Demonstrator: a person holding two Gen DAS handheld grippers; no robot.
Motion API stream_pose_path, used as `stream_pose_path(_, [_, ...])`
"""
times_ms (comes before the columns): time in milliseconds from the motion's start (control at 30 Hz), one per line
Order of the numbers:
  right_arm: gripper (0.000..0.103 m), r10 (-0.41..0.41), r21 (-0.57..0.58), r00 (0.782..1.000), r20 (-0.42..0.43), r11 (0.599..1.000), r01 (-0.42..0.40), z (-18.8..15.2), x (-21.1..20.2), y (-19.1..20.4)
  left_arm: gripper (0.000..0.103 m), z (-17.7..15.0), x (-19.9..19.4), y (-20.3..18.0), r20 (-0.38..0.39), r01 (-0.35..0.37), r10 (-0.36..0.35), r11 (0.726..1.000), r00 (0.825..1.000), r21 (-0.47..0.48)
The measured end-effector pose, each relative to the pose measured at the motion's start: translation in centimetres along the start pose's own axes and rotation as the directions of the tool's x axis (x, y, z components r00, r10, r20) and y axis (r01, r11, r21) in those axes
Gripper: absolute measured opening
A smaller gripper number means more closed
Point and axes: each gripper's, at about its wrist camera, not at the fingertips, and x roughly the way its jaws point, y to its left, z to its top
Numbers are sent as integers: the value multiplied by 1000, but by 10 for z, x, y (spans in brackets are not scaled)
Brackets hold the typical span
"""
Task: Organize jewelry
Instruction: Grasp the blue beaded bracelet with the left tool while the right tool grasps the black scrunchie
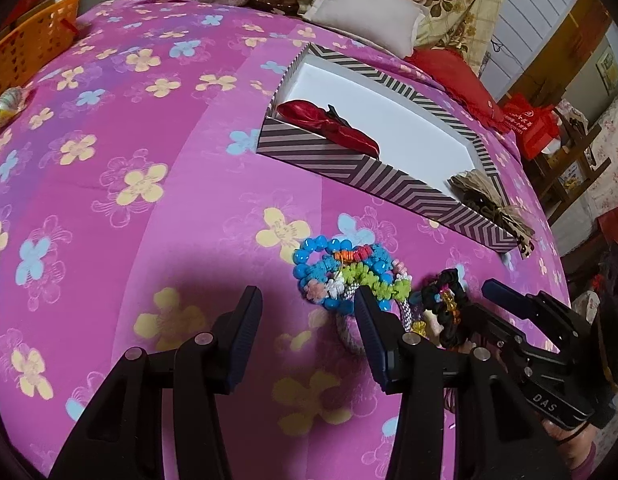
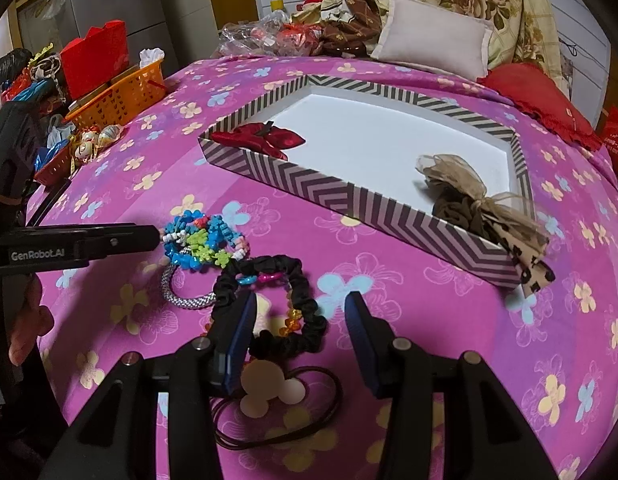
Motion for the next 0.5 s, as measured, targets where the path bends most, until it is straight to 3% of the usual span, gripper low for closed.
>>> stream_pose_path(500, [48, 8, 7, 1000, 3, 1000, -8, 0, -3, -5, 22, -7, -1, -14, -6, -25, 26, 995, 1000, 100])
